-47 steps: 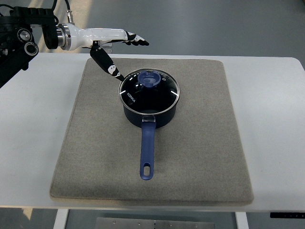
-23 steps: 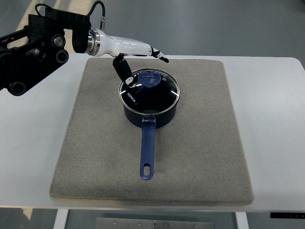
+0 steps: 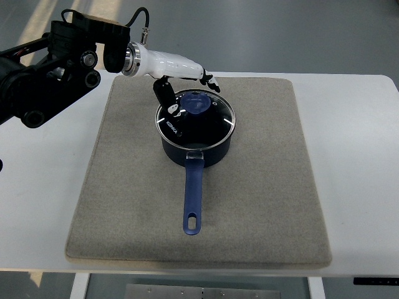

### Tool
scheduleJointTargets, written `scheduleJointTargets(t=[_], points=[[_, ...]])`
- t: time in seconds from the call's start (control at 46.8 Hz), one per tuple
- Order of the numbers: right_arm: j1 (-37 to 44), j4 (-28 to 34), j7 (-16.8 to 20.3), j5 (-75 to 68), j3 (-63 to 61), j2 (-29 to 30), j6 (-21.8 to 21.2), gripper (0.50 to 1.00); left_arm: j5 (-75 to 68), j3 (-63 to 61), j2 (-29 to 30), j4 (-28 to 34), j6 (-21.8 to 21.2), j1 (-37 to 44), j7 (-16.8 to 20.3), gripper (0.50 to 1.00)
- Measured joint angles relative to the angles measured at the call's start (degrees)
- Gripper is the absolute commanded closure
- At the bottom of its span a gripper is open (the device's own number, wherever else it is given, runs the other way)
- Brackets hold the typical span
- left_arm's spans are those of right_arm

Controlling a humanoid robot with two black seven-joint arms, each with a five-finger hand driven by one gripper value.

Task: Open pot lid and place left with left hand
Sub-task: 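Lower the left hand and close fingers around the blue lid knob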

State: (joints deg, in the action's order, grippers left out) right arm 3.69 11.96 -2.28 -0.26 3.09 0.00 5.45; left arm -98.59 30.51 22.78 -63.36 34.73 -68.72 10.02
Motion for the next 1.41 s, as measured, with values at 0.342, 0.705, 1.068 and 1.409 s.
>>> scheduleJointTargets(t=[0.342,0.705,1.068,1.409], points=[[0.0,0.04,0.0,0.0,-0.01,0.0,0.0,0.585,-0.11,-0.05,-0.02,0.0,-0.02,-0.01,0.0,0.639],[0.0,0.02,0.0,0.0,-0.01,0.0,0.0,0.585,-0.12,-0.05,-0.02,0.0,0.04,-0.01,0.01,0.645],[0.0,0.0,0.0,0.0,0.0,0.0,0.0,0.585,-0.12,-1.14,-0.02,-0.18,0.06,-0.01,0.09,0.673],[0.0,0.01,0.0,0.0,-0.01,0.0,0.0,0.585,-0.18,-1.24,-0.08,-0.19,-0.01,-0.1,0.09,0.722]])
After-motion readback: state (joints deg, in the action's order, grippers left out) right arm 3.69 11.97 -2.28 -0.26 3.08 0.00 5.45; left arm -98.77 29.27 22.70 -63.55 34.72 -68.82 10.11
